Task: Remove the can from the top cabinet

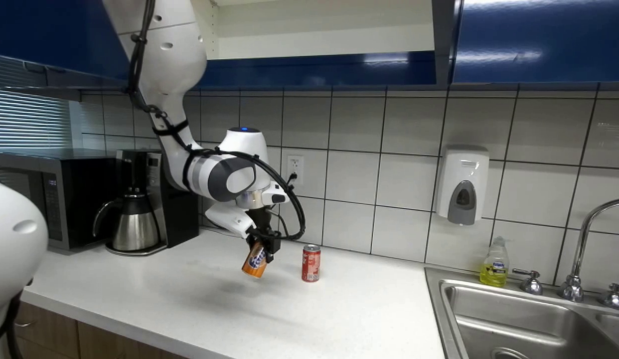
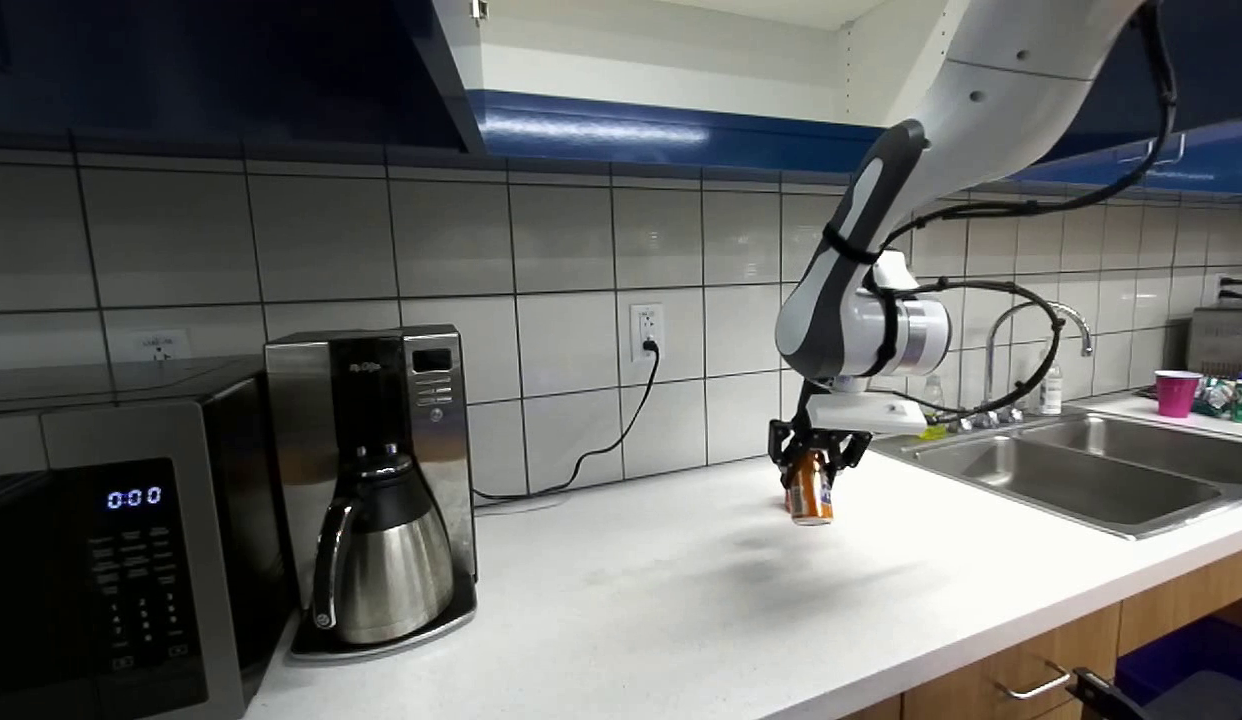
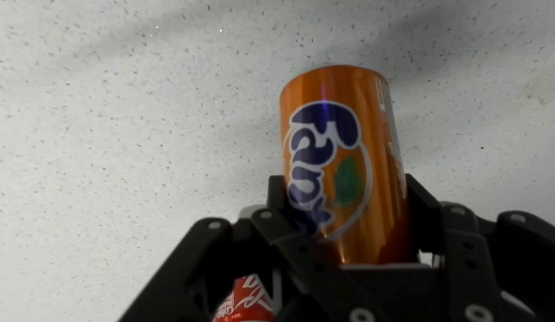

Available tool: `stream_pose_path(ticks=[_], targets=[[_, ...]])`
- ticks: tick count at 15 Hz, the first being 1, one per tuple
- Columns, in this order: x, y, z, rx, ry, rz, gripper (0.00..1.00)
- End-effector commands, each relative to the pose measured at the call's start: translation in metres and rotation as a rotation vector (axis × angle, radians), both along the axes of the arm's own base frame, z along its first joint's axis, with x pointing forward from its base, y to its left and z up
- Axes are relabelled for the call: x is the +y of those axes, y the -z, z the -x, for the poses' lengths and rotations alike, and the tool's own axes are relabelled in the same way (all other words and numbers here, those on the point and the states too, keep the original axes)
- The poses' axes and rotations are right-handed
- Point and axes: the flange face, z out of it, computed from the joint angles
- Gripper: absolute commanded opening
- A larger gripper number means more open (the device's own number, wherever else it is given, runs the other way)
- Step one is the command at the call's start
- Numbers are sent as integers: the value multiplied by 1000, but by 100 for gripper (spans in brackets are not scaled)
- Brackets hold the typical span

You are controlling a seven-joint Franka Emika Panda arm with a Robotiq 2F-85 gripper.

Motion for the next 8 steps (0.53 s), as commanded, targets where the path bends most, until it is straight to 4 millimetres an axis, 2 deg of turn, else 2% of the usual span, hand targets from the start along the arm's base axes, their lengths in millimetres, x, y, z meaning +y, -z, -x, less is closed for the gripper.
stream_pose_path(ticks=[1, 5, 8], targets=[[-5, 22, -21, -39, -1, 16, 38], [-4, 47, -32, -69, 0, 44, 38], [-2, 58, -36, -109, -5, 70, 38]])
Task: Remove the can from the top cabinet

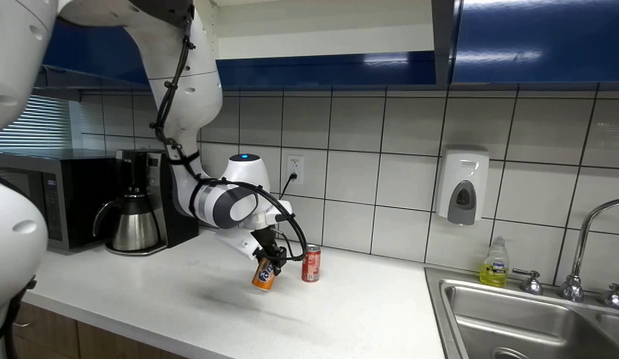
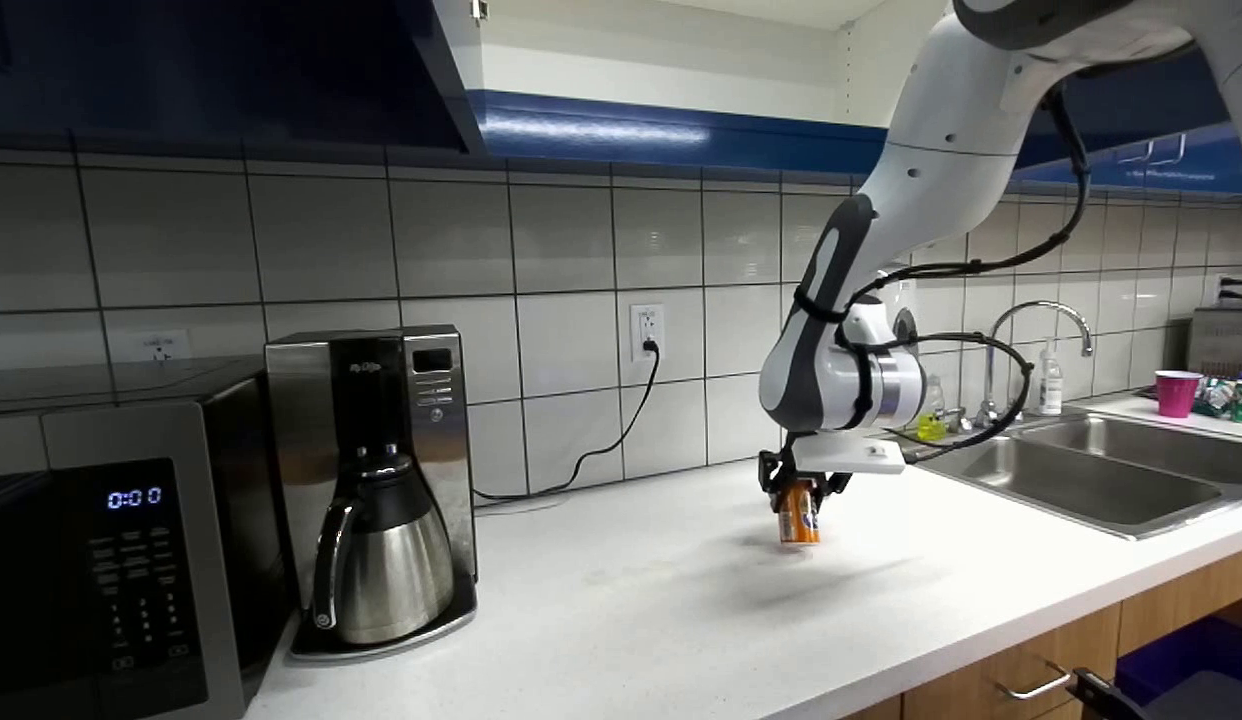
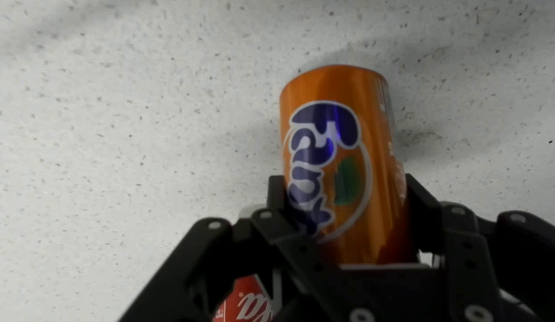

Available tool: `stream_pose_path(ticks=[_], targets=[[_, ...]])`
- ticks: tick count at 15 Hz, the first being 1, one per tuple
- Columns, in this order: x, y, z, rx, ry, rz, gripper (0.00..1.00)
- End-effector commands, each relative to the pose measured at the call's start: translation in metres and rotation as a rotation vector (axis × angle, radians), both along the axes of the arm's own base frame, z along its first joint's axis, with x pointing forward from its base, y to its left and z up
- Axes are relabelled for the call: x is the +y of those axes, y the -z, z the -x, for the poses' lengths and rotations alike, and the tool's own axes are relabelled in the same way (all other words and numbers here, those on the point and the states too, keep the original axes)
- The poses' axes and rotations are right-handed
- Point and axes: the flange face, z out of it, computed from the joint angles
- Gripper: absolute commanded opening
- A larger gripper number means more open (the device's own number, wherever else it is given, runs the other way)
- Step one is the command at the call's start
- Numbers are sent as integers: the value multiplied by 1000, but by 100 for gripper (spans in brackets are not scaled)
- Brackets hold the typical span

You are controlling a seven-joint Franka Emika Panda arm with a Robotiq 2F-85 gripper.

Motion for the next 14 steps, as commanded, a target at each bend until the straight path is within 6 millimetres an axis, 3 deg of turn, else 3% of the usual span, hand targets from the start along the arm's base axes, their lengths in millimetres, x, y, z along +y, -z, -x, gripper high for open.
stream_pose_path(ticks=[1, 14], targets=[[0, 4, -11, -61, -12, 23, 38], [4, 12, -6, -218, -7, 71, 38]])
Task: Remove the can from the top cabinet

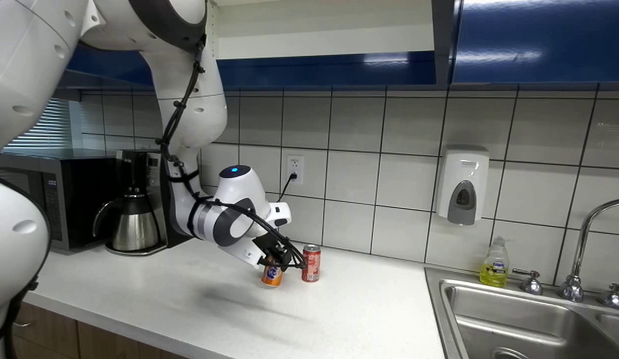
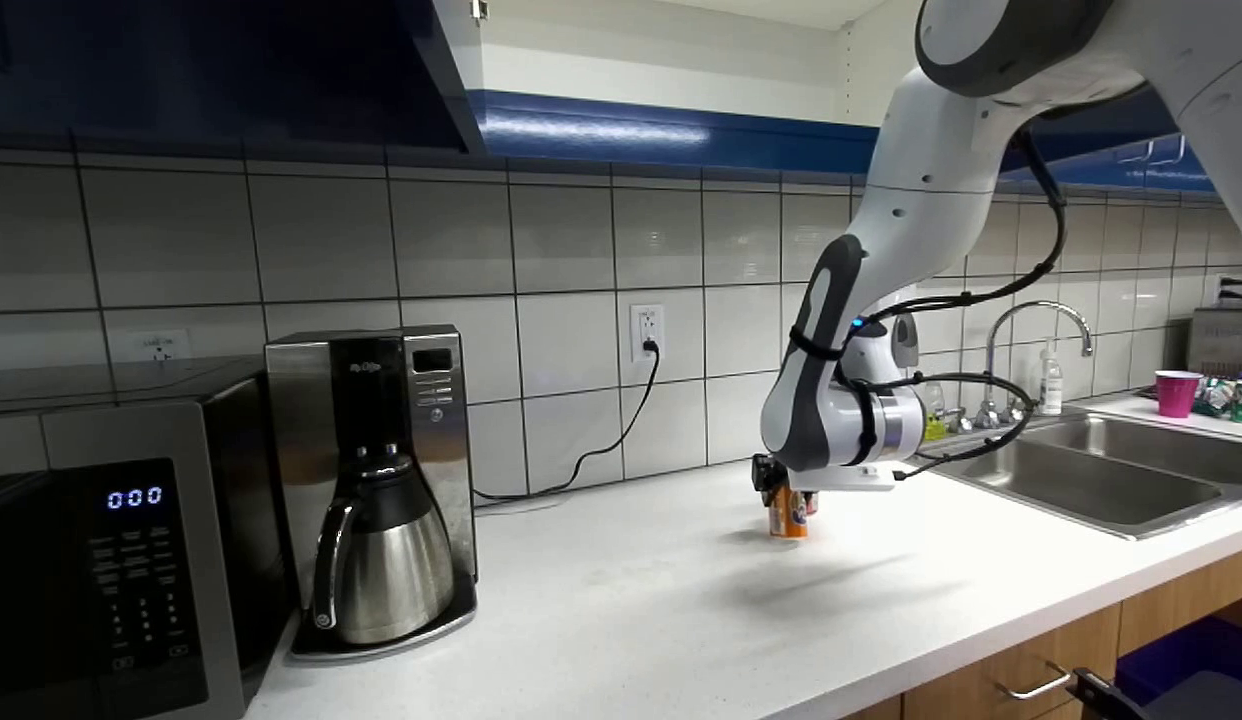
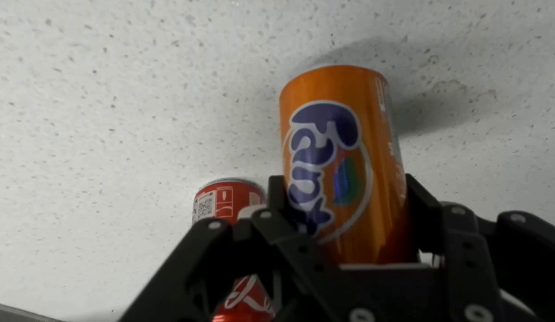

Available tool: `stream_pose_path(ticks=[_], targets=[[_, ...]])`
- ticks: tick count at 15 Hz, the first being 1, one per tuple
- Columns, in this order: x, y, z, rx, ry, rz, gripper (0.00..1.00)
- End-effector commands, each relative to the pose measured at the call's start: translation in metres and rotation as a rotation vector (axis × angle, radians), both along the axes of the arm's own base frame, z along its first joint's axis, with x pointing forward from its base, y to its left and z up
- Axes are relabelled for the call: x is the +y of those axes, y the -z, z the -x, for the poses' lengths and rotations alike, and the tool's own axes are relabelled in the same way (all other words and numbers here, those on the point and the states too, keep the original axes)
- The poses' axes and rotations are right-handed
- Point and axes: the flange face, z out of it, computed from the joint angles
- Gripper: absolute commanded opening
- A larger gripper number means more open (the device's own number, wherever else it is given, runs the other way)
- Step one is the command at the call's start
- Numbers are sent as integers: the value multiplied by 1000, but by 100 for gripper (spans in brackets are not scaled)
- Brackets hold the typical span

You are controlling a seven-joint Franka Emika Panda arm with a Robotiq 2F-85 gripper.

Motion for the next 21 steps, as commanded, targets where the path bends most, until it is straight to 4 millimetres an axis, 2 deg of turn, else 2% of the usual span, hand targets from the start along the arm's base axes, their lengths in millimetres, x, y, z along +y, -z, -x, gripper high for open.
stream_pose_path(ticks=[1, 2, 9, 12, 17, 21], targets=[[2, -2, 2, -55, 11, -6, 38], [0, -12, -7, -48, 12, -5, 38], [0, -10, -9, -48, 15, -3, 38], [-3, -16, -15, -66, 15, 7, 38], [-4, -7, -12, -47, 14, 10, 38], [-4, 9, -5, -14, 12, 13, 38]])
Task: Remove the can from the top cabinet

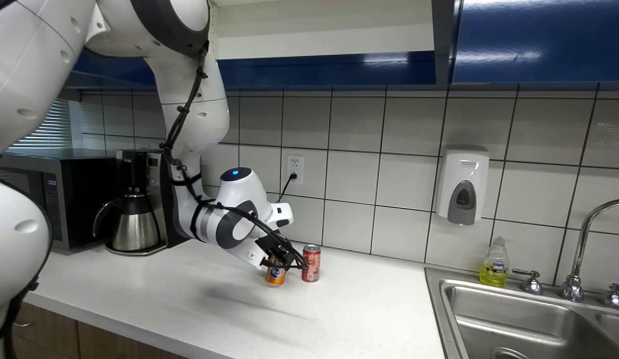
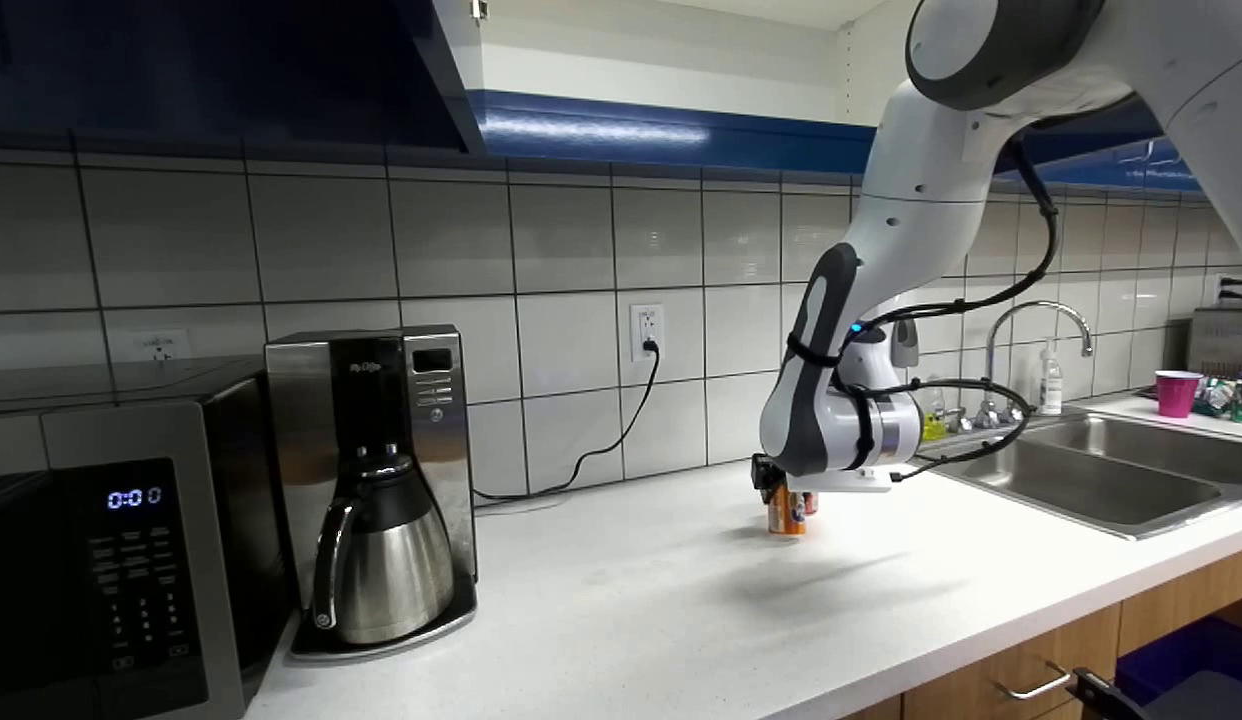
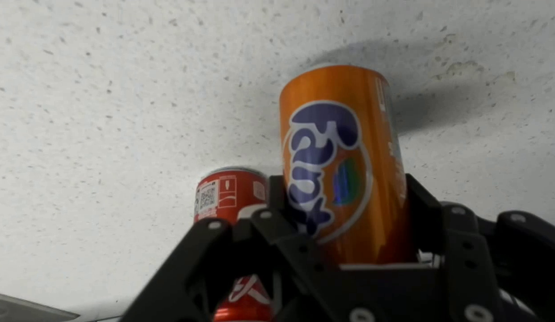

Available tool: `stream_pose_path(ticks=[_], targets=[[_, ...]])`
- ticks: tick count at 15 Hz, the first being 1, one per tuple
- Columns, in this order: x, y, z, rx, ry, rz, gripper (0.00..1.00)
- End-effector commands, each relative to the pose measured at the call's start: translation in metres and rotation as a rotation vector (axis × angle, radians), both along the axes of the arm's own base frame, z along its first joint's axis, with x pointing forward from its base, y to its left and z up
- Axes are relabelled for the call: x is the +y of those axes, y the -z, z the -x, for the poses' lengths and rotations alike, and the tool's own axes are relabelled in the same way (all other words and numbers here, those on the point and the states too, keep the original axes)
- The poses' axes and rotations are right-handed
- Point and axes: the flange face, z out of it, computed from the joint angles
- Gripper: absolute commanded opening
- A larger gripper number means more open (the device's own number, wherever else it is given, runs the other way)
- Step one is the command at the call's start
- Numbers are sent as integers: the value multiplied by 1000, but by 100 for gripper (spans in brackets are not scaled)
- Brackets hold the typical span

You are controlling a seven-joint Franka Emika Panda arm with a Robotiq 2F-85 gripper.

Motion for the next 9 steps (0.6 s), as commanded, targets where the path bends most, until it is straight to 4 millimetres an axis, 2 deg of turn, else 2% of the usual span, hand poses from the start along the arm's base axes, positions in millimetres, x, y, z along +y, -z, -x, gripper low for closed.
stream_pose_path(ticks=[1, 4, 5, 6, 8, 9], targets=[[0, 6, 2, 13, 0, 4, 38], [1, 7, 3, 16, -1, 11, 38], [1, 7, 3, 17, -2, 13, 88], [1, 7, 4, 18, -1, 16, 89], [0, 11, 8, 31, 1, 16, 99], [0, 12, 9, 35, 3, 17, 100]])
